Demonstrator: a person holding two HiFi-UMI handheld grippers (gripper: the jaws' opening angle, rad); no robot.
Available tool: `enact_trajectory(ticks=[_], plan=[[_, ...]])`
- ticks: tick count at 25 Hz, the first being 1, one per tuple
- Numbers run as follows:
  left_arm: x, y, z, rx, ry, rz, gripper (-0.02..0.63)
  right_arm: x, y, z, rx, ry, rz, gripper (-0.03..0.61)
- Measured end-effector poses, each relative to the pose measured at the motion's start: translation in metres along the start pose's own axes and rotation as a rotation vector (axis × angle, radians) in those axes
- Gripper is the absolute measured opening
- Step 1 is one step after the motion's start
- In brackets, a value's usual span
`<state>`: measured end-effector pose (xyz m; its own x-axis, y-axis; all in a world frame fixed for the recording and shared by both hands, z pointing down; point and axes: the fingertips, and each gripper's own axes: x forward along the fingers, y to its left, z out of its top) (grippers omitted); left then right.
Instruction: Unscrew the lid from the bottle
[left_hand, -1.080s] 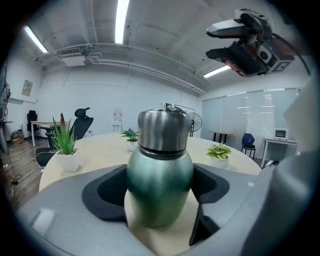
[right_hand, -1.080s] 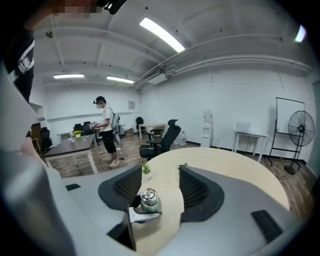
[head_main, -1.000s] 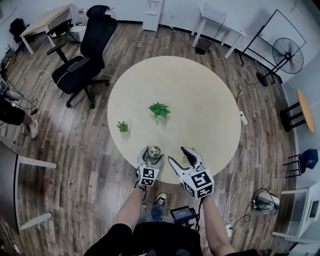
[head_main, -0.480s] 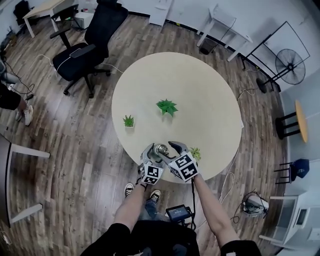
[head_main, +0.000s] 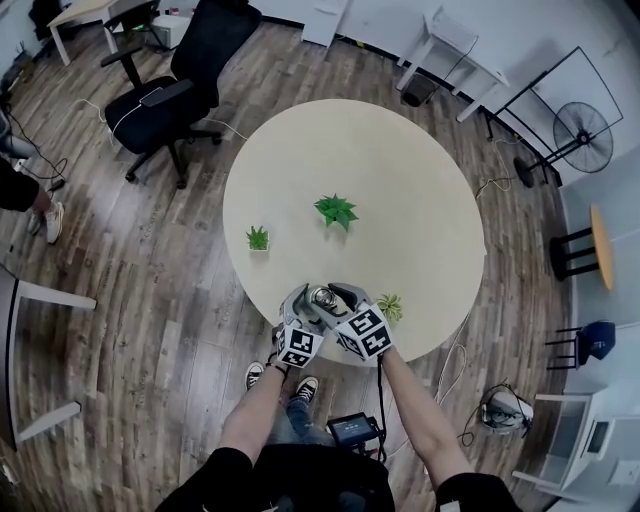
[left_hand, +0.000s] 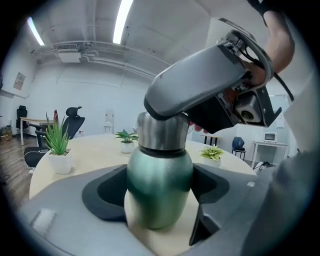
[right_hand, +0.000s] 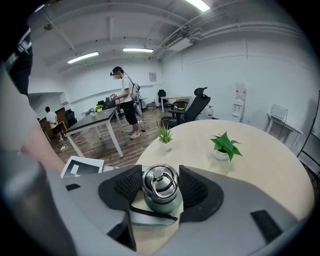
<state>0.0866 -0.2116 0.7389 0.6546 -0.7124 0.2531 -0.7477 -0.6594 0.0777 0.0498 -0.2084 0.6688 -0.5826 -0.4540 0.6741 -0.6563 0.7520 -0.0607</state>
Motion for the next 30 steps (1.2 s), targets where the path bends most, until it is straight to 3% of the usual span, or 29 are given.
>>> enact_trajectory(ticks=[3,7,9,11,15,18,22,25,30], plan=[[-0.001,-0.003,-0.001,0.032,0.009,-0.054,0.374,-0.002,0.003,-0.002,-0.065,0.011,0.102,0.235],[-0.002,-0.005,-0.001,0.083,0.024,-0.162,0.373,-0.003,0.009,-0.005,-0.26,0.11,0.287,0.235],[-0.002,-0.005,-0.001,0.099,0.032,-0.202,0.373,-0.002,0.012,-0.004,-0.323,0.144,0.326,0.236],[-0.001,-0.005,-0.001,0.104,0.037,-0.213,0.373,-0.002,0.011,-0.003,-0.281,0.134,0.301,0.239],[0.0,-0.005,-0.002,0.089,0.044,-0.179,0.374,-0.006,0.004,0.002,0.0,-0.008,0.117,0.328],[-0.001,-0.005,-0.002,0.074,0.049,-0.148,0.374,-0.007,-0.005,-0.004,0.158,-0.064,-0.056,0.308],[-0.001,-0.004,-0.002,0.062,0.054,-0.12,0.374,-0.003,-0.004,-0.012,0.209,-0.064,-0.176,0.276],[-0.001,-0.004,-0.003,0.064,0.056,-0.137,0.374,-0.002,-0.004,-0.01,0.198,-0.079,-0.15,0.249],[-0.002,-0.006,-0.003,0.096,0.059,-0.221,0.374,-0.002,0.003,-0.011,-0.056,-0.007,0.121,0.247]])
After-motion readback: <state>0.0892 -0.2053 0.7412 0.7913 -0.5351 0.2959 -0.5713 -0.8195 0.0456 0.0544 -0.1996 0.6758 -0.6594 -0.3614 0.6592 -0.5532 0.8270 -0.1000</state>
